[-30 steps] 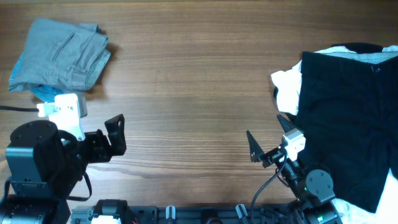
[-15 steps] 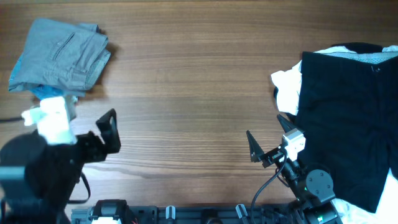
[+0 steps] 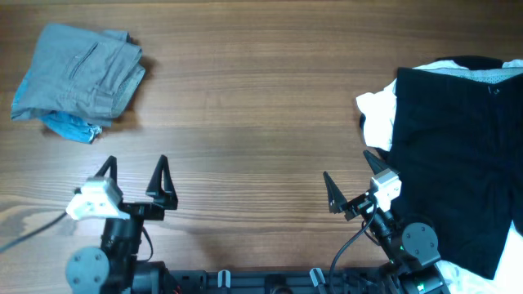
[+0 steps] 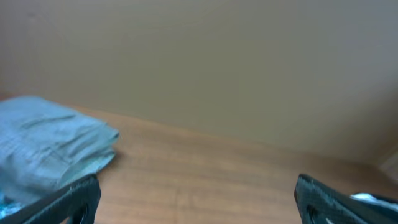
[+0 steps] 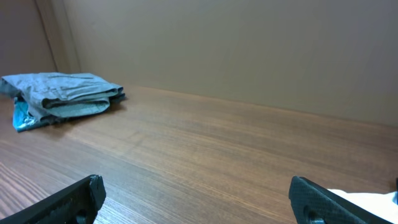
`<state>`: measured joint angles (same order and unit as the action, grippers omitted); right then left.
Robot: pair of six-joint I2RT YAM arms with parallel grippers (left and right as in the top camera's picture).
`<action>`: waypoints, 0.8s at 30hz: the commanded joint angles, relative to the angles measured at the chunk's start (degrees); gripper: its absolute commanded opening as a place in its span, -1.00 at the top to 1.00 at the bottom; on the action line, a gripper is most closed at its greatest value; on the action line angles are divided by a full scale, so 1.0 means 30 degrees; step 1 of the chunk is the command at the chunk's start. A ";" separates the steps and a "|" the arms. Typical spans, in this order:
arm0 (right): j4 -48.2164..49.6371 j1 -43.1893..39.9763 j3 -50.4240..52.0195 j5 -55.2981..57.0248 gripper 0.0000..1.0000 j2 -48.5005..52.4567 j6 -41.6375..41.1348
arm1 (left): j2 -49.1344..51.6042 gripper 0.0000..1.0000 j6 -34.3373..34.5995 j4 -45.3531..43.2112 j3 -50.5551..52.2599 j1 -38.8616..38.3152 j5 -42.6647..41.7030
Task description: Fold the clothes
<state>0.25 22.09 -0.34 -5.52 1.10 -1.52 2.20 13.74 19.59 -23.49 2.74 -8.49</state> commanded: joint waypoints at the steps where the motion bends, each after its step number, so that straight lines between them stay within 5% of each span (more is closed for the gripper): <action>1: 0.0051 0.0080 0.0015 -0.0219 -0.99 -0.0226 -0.0284 | -0.0619 -1.00 0.0721 -0.1472 0.2120 0.0036 -0.0801; 10: 0.0051 0.0080 0.0015 -0.0219 -0.99 -0.0226 -0.0277 | -0.0670 -1.00 0.0729 -0.5508 0.7708 -0.0146 -0.1392; 24: 0.0051 0.0080 0.0015 -0.0219 -0.99 -0.0226 -0.0277 | -0.0605 -1.00 0.0721 -0.5501 0.7723 -0.0146 -0.1370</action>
<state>0.21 22.09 -0.34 -5.52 1.10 -1.52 0.80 15.59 3.38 -0.89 2.63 -11.90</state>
